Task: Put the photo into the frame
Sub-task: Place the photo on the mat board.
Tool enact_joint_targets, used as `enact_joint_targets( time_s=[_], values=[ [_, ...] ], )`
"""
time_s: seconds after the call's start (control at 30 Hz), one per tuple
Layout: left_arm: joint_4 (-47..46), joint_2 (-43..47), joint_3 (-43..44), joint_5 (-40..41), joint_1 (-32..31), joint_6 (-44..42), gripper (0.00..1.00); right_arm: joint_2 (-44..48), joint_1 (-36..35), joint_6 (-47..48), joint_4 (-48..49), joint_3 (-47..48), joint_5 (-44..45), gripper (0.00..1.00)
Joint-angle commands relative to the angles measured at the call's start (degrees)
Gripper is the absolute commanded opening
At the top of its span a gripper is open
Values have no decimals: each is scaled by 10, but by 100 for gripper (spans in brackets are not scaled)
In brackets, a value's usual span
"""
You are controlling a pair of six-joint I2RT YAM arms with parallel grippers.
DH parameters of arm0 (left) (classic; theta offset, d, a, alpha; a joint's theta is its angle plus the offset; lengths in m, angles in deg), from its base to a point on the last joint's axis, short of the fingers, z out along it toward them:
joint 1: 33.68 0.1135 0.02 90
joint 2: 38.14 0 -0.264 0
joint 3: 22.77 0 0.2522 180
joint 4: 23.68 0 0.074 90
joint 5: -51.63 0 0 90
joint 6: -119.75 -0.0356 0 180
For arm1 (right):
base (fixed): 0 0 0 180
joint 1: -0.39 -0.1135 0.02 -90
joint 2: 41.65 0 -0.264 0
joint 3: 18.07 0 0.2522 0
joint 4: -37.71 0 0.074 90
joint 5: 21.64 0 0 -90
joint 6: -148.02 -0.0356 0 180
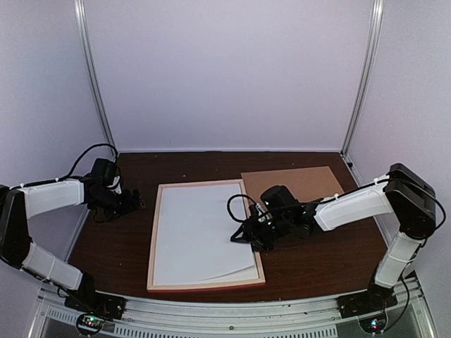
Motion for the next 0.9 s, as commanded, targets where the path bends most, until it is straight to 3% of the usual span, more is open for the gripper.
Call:
enact_joint_targets(
  time_s=[0.0,0.5,0.87],
  values=[
    [-15,-3,-3,0,-3,-3,98,-8,-3,10,-8,15,12,43],
    [-16,-7,-3,0,-3,-5,98,-19,-3,32,-31,33,12,45],
    [-17,-7,-3,-2,-3,-7,98,-12,-3,58,-72,42,27,61]
  ],
)
